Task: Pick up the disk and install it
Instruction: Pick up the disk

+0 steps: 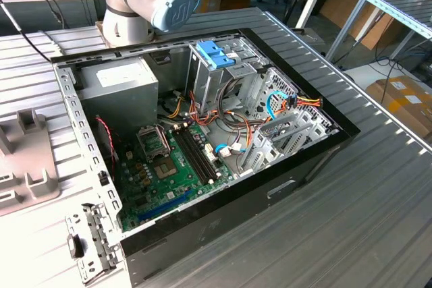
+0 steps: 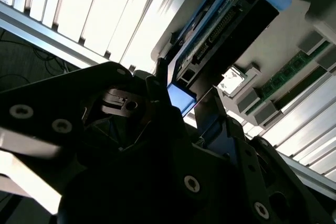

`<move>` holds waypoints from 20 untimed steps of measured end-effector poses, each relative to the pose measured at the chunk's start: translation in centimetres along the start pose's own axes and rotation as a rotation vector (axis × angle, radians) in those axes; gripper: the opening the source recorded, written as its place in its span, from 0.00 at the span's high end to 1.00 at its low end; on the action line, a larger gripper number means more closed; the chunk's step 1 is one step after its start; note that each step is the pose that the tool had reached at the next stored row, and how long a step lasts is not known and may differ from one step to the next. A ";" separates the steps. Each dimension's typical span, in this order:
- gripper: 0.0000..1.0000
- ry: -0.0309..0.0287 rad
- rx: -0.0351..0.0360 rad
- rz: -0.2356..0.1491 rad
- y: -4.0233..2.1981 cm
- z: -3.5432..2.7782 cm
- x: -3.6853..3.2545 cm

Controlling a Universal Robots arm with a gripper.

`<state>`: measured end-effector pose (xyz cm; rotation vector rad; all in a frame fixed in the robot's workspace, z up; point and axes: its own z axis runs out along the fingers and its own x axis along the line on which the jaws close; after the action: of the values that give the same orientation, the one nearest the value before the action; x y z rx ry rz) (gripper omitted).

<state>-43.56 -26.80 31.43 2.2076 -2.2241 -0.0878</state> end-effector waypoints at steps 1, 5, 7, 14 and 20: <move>0.52 0.0000 0.0001 0.000 0.02 0.10 0.00; 0.52 0.0000 0.0001 0.000 0.05 0.78 0.03; 0.52 0.0000 0.0000 0.000 0.03 1.11 0.04; 0.52 0.0001 -0.0001 -0.001 0.00 1.83 0.06; 0.52 -0.0003 0.0540 -0.002 0.01 1.88 0.06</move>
<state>-43.65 -26.80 29.55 2.2370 -2.2506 -0.0284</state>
